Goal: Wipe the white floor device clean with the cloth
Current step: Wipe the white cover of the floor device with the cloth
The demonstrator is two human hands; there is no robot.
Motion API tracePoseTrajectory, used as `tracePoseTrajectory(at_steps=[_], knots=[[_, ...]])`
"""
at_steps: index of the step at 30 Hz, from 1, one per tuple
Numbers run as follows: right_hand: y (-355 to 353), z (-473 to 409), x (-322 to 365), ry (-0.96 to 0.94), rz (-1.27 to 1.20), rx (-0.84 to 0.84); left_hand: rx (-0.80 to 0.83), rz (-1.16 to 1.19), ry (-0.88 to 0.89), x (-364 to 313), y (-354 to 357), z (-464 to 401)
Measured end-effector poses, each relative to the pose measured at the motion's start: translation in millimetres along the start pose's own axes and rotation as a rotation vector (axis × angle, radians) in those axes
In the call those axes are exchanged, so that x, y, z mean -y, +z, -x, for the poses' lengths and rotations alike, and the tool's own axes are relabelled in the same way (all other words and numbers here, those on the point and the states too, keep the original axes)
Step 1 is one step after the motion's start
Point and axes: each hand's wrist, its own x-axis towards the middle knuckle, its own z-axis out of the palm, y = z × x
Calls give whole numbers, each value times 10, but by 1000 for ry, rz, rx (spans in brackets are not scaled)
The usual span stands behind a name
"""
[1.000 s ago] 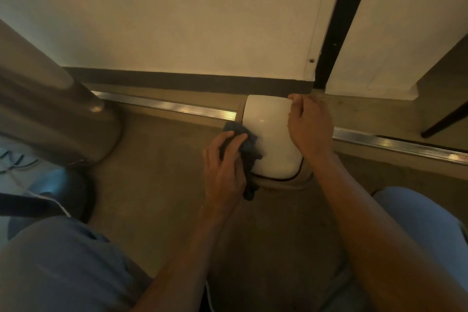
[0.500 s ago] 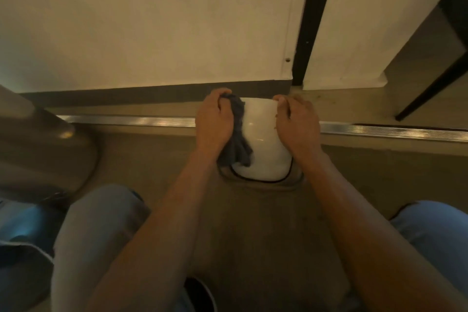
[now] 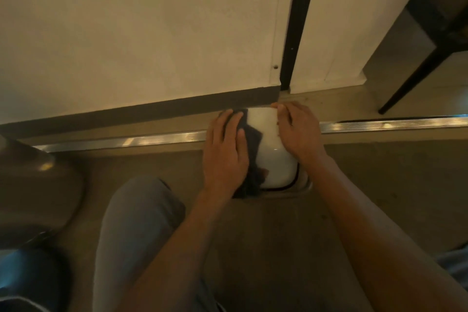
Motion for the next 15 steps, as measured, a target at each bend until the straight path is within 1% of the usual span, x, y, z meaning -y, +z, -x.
tracePoseTrajectory(at_steps=[4,6,10,13,15], knots=[[23,-10,18,-2,31,-8,174,-16,-134,-34,-28,-735],[40,-20,13,-9,53,-29,212,-46,-102,-77,-13,-801],[52,22,-2,-11,70,-60,89,-13,150,-37,36,-348],[42,33,47,-1,80,-47,7,12,191,59,82,-217],[28,36,88,6,78,-51,-3,36,194,61,74,-236]])
